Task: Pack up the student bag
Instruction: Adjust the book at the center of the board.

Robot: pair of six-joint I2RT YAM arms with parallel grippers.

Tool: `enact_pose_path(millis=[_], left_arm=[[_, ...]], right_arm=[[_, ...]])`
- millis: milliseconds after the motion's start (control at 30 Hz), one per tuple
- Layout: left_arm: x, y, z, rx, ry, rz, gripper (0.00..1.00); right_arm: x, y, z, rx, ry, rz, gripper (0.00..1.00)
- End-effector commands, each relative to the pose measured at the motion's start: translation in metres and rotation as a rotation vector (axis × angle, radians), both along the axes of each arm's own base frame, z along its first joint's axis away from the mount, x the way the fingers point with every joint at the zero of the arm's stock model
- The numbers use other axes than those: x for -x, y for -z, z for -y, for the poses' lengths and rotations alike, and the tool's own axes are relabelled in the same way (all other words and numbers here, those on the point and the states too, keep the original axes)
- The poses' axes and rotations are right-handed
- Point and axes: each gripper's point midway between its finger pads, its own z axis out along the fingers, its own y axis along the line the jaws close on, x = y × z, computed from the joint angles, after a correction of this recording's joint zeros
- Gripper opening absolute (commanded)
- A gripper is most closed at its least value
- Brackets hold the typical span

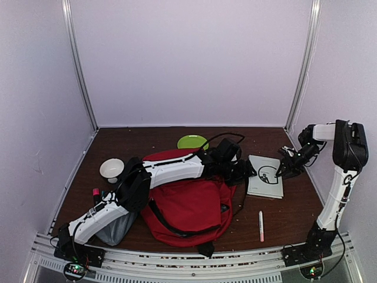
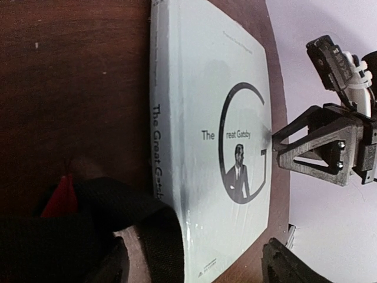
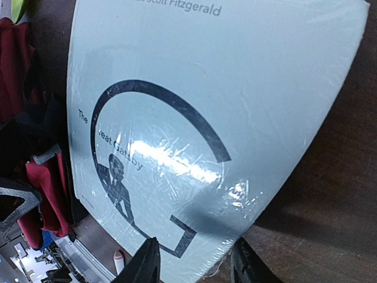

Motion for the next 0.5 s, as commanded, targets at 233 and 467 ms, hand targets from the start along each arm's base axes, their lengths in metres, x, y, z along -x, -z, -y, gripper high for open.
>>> enact_pose_path(millis=[233, 467], left_arm=[[-0.007, 0.034, -0.007, -0.031, -0.049, -0.064, 0.77], [-0.007, 0.035, -0.006, -0.004, -0.038, -0.071, 0.74]], right_arm=[[-0.022, -0.025, -0.042, -0.133, -0.054, 0.085, 0.42], [-0.015, -0.081, -0.077, -0.264, -0.086, 0.178, 0.41]])
